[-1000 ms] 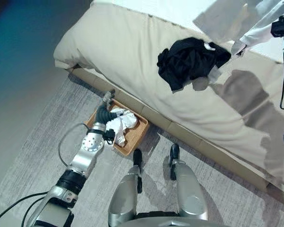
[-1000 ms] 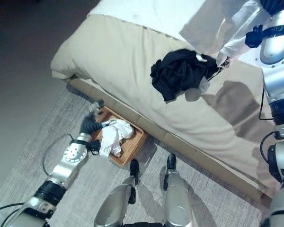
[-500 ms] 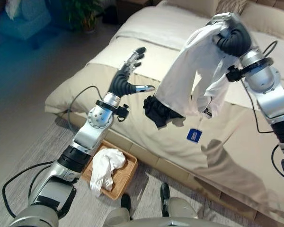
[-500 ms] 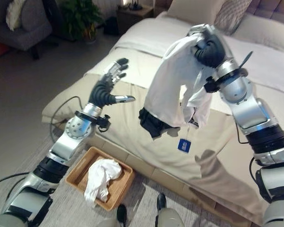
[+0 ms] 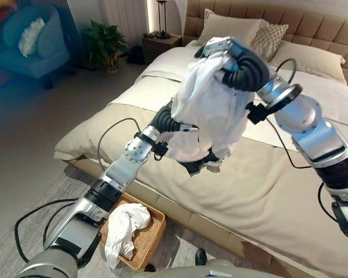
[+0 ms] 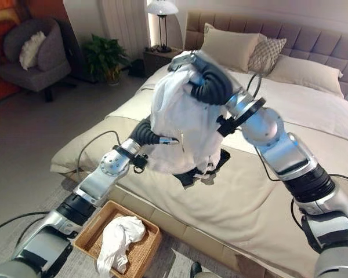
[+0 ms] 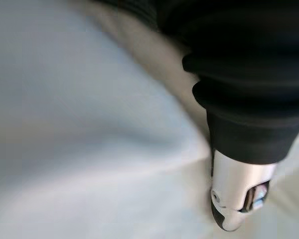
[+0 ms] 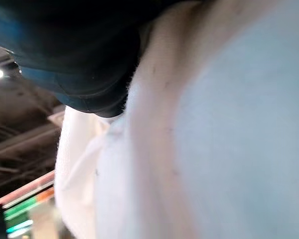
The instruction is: Pick up clothes into the bucket
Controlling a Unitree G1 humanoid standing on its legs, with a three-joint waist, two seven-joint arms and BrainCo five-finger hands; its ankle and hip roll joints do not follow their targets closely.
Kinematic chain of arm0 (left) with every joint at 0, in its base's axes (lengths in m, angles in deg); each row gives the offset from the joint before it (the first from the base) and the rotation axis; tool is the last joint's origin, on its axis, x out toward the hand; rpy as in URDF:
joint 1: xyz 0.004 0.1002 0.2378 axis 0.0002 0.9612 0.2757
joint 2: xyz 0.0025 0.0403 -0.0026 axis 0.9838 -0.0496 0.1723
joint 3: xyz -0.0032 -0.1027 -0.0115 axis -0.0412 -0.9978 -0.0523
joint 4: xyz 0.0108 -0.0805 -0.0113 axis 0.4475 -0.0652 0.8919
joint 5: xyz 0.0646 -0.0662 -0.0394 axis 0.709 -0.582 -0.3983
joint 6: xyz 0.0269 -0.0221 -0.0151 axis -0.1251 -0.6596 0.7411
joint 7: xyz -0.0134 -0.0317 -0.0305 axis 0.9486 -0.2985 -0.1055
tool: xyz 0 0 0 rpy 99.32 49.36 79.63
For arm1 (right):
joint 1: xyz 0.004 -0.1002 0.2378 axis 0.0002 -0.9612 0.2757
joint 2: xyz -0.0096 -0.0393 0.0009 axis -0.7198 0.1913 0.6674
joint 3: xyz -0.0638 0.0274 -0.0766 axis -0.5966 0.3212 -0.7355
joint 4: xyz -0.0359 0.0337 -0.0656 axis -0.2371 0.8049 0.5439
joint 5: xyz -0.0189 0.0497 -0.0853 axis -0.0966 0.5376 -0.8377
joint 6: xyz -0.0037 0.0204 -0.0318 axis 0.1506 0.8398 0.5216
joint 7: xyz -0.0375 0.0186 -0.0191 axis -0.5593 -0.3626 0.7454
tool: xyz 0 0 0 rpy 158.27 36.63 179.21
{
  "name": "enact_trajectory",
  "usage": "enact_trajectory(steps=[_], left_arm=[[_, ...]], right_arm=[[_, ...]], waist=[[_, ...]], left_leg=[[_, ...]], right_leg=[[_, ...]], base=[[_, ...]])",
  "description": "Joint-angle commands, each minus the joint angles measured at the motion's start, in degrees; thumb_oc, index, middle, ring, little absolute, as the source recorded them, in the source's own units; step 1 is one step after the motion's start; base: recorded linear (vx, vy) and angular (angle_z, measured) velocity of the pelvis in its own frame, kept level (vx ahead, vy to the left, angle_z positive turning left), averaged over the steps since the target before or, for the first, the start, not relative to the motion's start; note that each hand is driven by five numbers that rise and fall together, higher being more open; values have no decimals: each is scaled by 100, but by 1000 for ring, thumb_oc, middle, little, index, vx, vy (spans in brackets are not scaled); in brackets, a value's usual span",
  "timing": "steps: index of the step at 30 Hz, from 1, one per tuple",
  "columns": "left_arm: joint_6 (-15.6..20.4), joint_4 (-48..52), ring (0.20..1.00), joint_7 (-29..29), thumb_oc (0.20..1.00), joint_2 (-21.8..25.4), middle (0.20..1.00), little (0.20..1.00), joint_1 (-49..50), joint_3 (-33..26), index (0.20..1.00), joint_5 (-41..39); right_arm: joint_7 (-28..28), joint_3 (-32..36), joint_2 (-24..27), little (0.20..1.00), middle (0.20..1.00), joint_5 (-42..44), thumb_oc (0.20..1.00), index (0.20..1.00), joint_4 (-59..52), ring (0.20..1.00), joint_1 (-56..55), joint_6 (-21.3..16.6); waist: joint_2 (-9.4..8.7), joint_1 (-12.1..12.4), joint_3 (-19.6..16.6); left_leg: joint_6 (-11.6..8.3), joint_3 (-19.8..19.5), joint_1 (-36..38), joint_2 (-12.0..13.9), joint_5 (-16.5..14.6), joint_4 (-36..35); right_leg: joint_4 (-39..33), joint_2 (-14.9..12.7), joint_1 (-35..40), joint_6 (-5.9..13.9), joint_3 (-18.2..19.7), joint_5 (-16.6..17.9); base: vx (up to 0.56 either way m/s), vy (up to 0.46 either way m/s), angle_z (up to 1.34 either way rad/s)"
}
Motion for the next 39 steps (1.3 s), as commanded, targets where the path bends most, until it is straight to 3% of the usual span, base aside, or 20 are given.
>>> enact_trajectory(steps=[1,10,13,14,15,16,21,22,23,24,28,29,30,33,34,36,37,39], left_arm=[[101,-446,1000,215,1000,-110,1000,1000,-226,41,1000,348],[71,-551,1000,281,1000,-450,1000,1000,-316,82,1000,-64],[192,-311,1000,-116,1000,-444,1000,1000,-98,146,1000,-1053],[135,-153,1000,-523,1000,-381,1000,1000,165,236,1000,-1651],[131,-147,1000,-529,1000,-372,1000,1000,171,233,1000,-1659],[-48,245,1000,-951,1000,-421,1000,1000,323,605,1000,-2726],[-405,585,1000,-1361,1000,-596,1000,1000,209,1232,1000,-4054],[-484,678,815,-1437,815,-722,815,815,140,1388,815,-4450],[-484,678,815,-1437,815,-722,815,815,140,1388,815,-4450],[-534,714,200,-1449,200,-889,200,200,95,1500,200,-4740],[-493,705,200,-1302,200,-1326,200,200,-48,1483,200,-5067],[-852,379,200,-1836,200,-368,200,200,182,303,200,-5613],[-1075,172,200,-1956,200,-174,200,200,556,-117,200,-5480],[-847,178,200,-2185,200,-337,200,200,1497,-872,200,-5633],[-883,243,200,-2225,200,-345,200,200,1732,-1007,200,-5684],[-810,303,200,-2227,200,-376,200,200,1854,-1122,200,-5713],[-793,302,200,-2184,200,-535,200,200,1961,-1319,200,-5799],[-747,289,200,-2133,200,-704,200,200,2032,-1521,200,-5879]], right_arm=[[-14,192,-136,200,200,521,200,200,-451,200,128,-358],[-316,-164,-403,200,200,1017,200,200,-788,200,91,-319],[-327,-253,-368,200,200,1117,200,200,-782,200,133,-247],[-418,-255,-313,200,200,1194,200,200,-753,200,175,-307],[-419,-256,-317,200,200,1195,200,200,-750,200,174,-310],[-364,-336,-223,200,200,1301,200,200,-726,200,130,-363],[-305,-482,-151,200,200,1306,200,200,-750,200,145,-373],[-247,-494,-133,200,200,1258,200,200,-707,200,146,-359],[-247,-494,-133,200,200,1258,200,200,-707,200,146,-359],[-163,-466,-119,200,200,1137,200,200,-625,200,134,-334],[94,-311,-204,200,200,816,200,200,-327,200,65,-291],[40,-25,-110,200,200,847,200,200,-289,200,-221,-359],[96,212,-10,200,200,789,200,200,-412,200,-372,-352],[26,594,-289,200,200,401,200,200,72,200,-748,-247],[56,739,-352,310,310,312,310,310,201,310,-868,-242],[59,844,-397,812,812,223,812,812,289,812,-986,-208],[111,1049,-612,1000,1000,114,1000,1000,532,1000,-1220,-162],[124,1199,-763,1000,1000,-122,1000,1000,705,1000,-1413,-109]], waist=[[-270,146,-252],[-319,135,-232],[-314,157,-222],[-313,175,-218],[-315,174,-220],[-302,168,-210],[-292,122,-211],[-285,96,-181],[-285,96,-181],[-277,68,-136],[-289,29,-67],[-273,46,-65],[-272,28,-102],[-275,160,-145],[-283,197,-138],[-295,224,-137],[-310,261,-116],[-327,289,-86]], left_leg=[[102,-135,-236,-152,-368,433],[119,-188,-188,-150,-373,425],[120,-187,-187,-147,-358,420],[119,-192,-191,-146,-356,410],[118,-191,-189,-145,-357,408],[112,-197,-206,-152,-325,382],[100,-233,-235,-158,-283,332],[98,-234,-242,-162,-272,319],[98,-234,-242,-162,-272,319],[93,-216,-203,-154,-315,304],[116,-168,-219,-159,-337,337],[101,-127,-189,-150,-353,340],[94,-100,-189,-163,-346,320],[121,-71,-141,-172,-392,304],[132,-73,-137,-180,-402,307],[136,-73,-138,-185,-405,310],[153,-82,-156,-198,-411,322],[170,-104,-180,-218,-428,347]], right_leg=[[455,-325,163,380,-146,-330],[462,-341,218,371,-173,-334],[455,-346,216,368,-181,-327],[442,-347,213,367,-183,-318],[441,-346,214,367,-182,-318],[424,-346,201,372,-203,-291],[384,-355,187,380,-240,-266],[366,-357,183,386,-248,-252],[366,-357,183,386,-248,-252],[353,-346,199,394,-240,-273],[340,-355,164,397,-181,-232],[318,-354,182,420,-157,-231],[292,-365,179,442,-145,-208],[250,-391,218,435,-133,-192],[247,-396,223,430,-139,-191],[254,-400,221,429,-140,-193],[264,-412,214,425,-151,-193],[283,-425,197,420,-153,-202]], base=[[0,0,0],[0,0,0],[0,0,0],[0,0,0],[0,0,0],[0,0,0],[-6,3,0],[0,0,0],[0,0,0],[0,0,0],[3,3,-1],[27,30,-10],[55,44,-14],[50,19,-13],[19,3,-8],[5,1,-2],[4,0,3],[4,1,2]])
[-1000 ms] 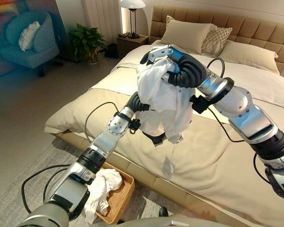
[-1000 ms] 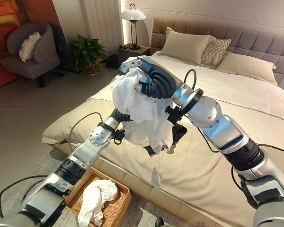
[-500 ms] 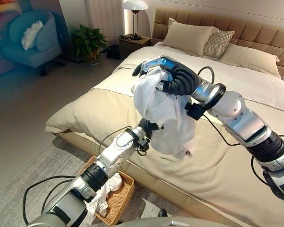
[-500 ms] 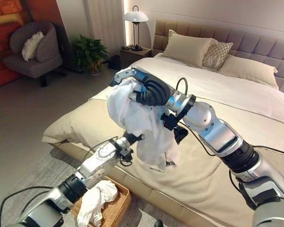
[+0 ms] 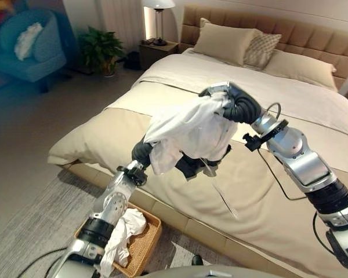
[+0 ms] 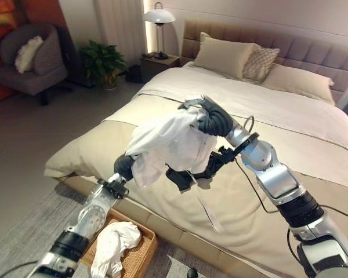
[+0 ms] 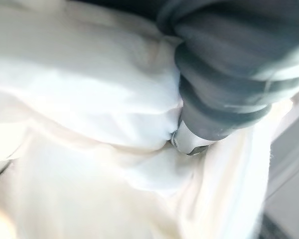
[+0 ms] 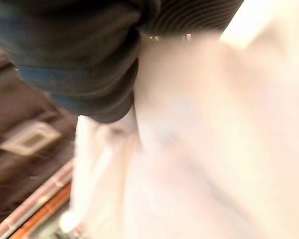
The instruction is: Pick up clothes into the bucket
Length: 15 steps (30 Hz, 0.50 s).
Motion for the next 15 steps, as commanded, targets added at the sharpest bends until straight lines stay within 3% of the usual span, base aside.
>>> enact_trajectory(steps=[1,15], left_arm=[[355,89,200,-49,200,-187,200,200,-137,-302,200,-438],[893,-254,200,318,200,-280,200,200,-149,-1404,200,-414]], right_arm=[[326,769,-270,1000,1000,-408,1000,1000,169,1000,109,-109],[621,1312,-924,1000,1000,-854,1000,1000,1272,1000,-733,-30]], waist=[[-260,111,18],[-313,286,392]], left_leg=[[188,-256,-297,-296,-401,472],[215,-404,-693,-422,-434,724]], right_leg=[[534,-509,112,413,-256,-292],[615,-558,-124,417,-347,-282]], base=[[0,0,0],[-11,11,6]])
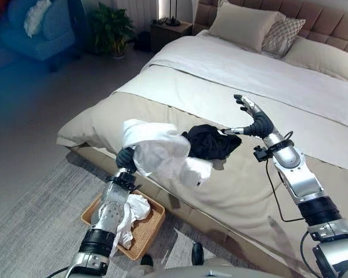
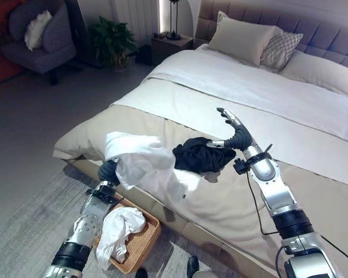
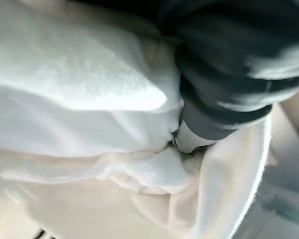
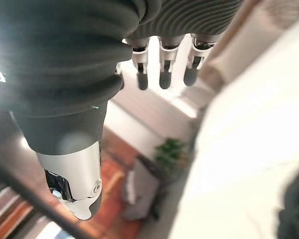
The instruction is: Pick up clothes into the bucket
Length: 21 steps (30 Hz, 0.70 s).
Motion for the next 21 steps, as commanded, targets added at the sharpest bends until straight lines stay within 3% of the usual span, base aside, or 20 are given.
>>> enact_trajectory(steps=[1,11,12,13,16,21], left_arm=[[437,126,200,-6,200,86,200,200,-411,-183,200,-230],[1249,-539,200,947,200,398,200,200,-616,-1280,200,215],[1436,-625,200,1339,200,661,200,200,-626,-1505,200,552],[1435,-623,200,1348,200,666,200,200,-627,-1509,200,560],[1596,-745,200,2117,200,1329,200,200,-484,-1704,200,1908],[1710,-1171,200,2941,200,1746,200,200,-524,-1748,200,3168]], right_arm=[[202,317,-153,1000,1000,-34,1000,1000,-118,1000,192,-232],[340,298,-648,1000,1000,78,1000,1000,965,1000,-494,-166],[408,247,-695,1000,1000,26,1000,1000,1216,1000,-597,-119],[411,241,-701,1000,1000,27,1000,1000,1223,1000,-590,-124],[511,140,-749,1000,1000,-8,1000,1000,1672,1000,-724,-95],[734,78,-816,1000,1000,-36,1000,1000,2079,1000,-892,-166]], waist=[[-269,169,-108],[-287,216,272],[-281,220,386],[-287,218,384],[-289,254,544],[-340,243,751]], left_leg=[[214,-224,-484,-386,-438,704],[208,-248,-846,-447,-478,925],[210,-244,-944,-466,-520,1056],[211,-239,-954,-465,-529,1072],[212,-222,-1103,-459,-565,1238],[194,-246,-1295,-448,-538,1285]], right_leg=[[618,-503,-14,398,-174,-272],[690,-528,-310,401,-137,-235],[719,-535,-378,400,-92,-223],[723,-534,-385,401,-88,-224],[736,-527,-476,391,-30,-196],[748,-518,-645,398,-30,-165]], base=[[0,0,0],[-15,20,1],[-19,22,4],[-31,36,1],[3,23,-1],[-5,9,-1]])
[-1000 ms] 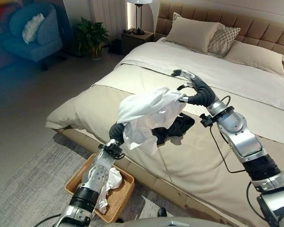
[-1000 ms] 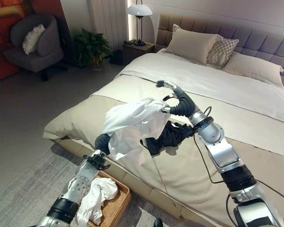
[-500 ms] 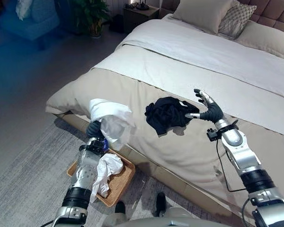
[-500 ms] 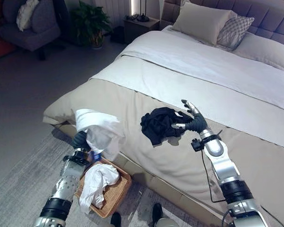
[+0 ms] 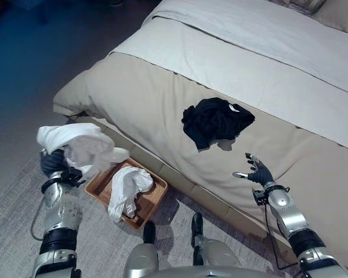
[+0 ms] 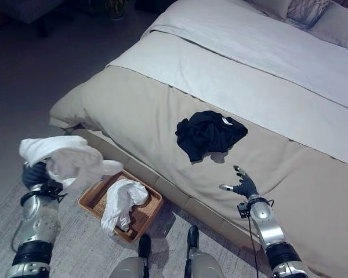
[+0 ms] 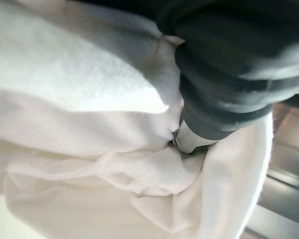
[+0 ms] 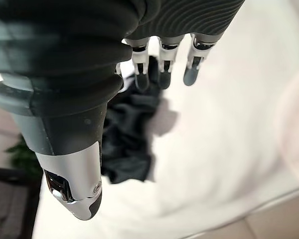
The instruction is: Pick up clothes into the bucket
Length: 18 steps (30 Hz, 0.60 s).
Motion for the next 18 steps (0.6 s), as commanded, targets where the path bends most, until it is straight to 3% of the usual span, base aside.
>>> enact_trajectory(steps=[1,2,4,12,18], left_arm=[[466,-159,200,511,200,567,200,200,-406,-24,200,1034],[406,-460,200,926,200,749,200,200,-524,101,200,1680],[344,-688,200,1114,200,839,200,200,-621,202,200,1957],[116,-1516,200,1234,200,1085,200,200,-1060,673,200,2251],[-7,-1994,200,1357,200,1283,200,200,-1688,1027,200,2134]], right_arm=[[263,-77,-81,1000,1000,-31,1000,1000,-117,1000,106,-291],[385,-125,-99,1000,1000,-49,1000,1000,34,1000,63,-350],[493,-149,-99,1000,1000,-19,1000,1000,74,1000,68,-396],[709,-337,-80,1000,1000,76,1000,1000,169,1000,216,-490],[958,-481,55,1000,1000,239,1000,1000,-253,1000,513,-633]], waist=[[-314,87,-67],[-368,62,19],[-410,35,90],[-623,-61,513],[-1058,-231,1183]], left_leg=[[233,-208,-759,-370,-510,1058],[219,-197,-855,-340,-487,1078],[211,-191,-927,-325,-481,1107],[184,-157,-1458,-212,-550,1565],[213,-236,-2616,-59,-923,2902]], right_leg=[[750,-499,-225,421,-46,-267],[758,-495,-300,427,-53,-248],[774,-488,-376,432,-46,-230],[854,-463,-763,442,74,-118],[1261,-268,-1556,406,294,-128]], base=[[0,0,0],[-26,3,-3],[-20,12,-5],[-38,7,-7],[-91,-6,-10]])
